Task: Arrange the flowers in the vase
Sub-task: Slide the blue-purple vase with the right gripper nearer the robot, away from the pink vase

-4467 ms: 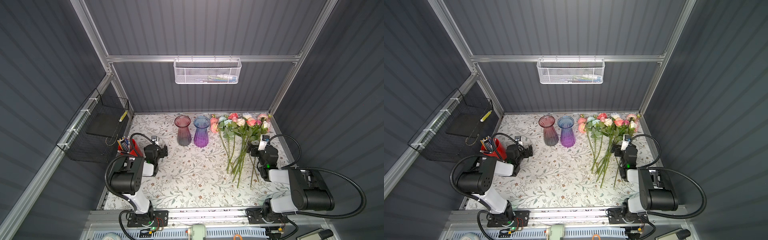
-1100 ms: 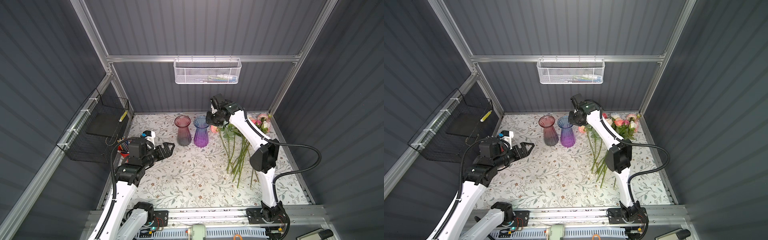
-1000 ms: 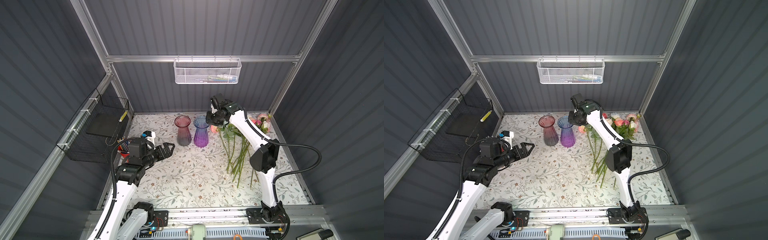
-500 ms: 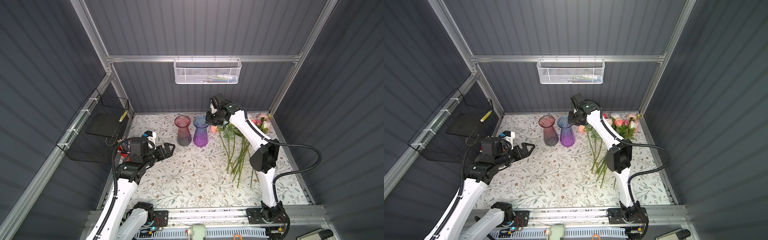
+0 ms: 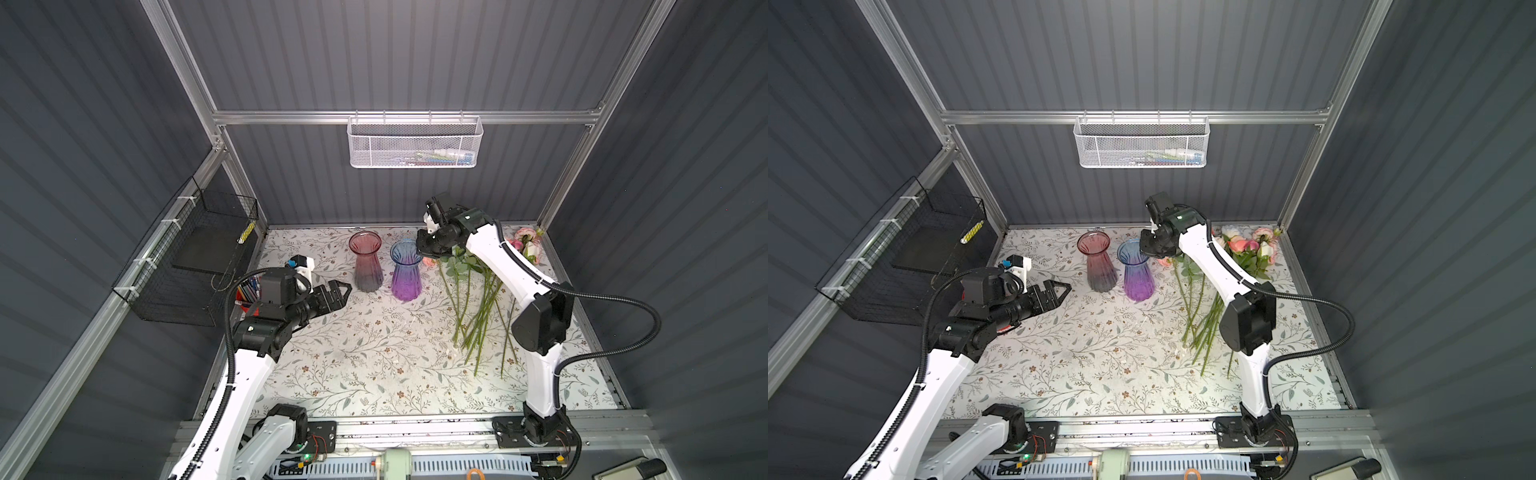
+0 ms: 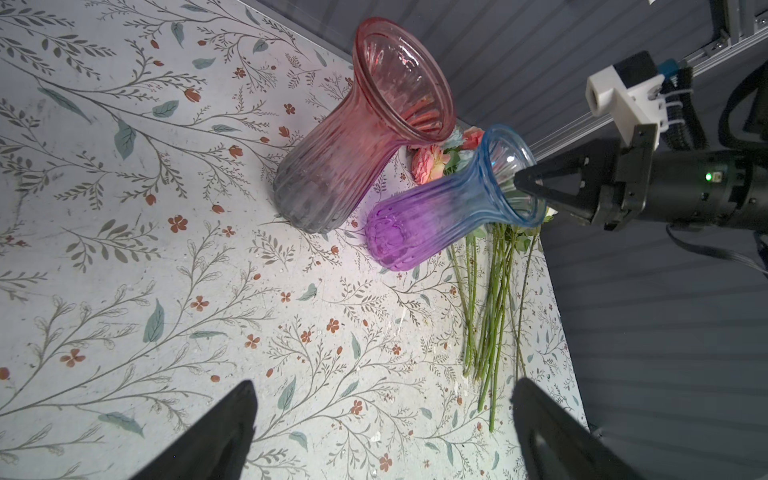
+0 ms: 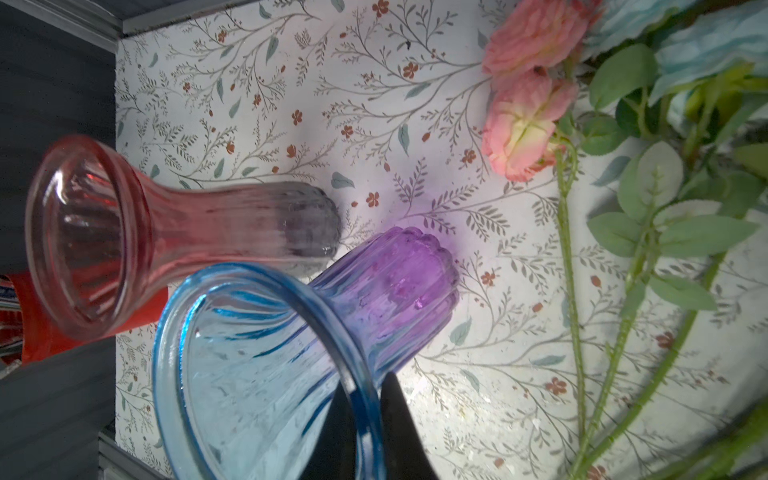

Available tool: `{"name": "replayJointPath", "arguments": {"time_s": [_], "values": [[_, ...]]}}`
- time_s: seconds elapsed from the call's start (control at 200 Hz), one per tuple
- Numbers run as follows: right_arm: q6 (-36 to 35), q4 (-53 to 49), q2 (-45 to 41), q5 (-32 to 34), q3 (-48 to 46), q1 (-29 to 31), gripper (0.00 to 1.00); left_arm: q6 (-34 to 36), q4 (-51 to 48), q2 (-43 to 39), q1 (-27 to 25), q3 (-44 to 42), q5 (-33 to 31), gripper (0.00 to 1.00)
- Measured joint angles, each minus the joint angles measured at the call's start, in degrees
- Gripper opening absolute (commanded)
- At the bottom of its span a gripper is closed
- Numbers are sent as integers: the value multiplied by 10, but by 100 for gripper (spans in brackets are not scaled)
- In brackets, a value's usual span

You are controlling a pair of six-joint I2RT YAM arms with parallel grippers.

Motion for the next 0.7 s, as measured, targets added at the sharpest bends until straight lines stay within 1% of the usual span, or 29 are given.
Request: {"name": "replayJointPath", "arguments": {"time_s": [0.27, 0.51, 0.7], "values": [[-7, 4, -80, -17, -104, 4, 0, 0, 11, 33, 0, 24, 16, 95], [-6, 34, -168, -36, -224, 14, 0, -1, 40, 69, 0, 64, 44, 93], [-7, 34, -200, -42, -259, 18, 0, -8, 63, 89, -2, 93, 58, 93]]}}
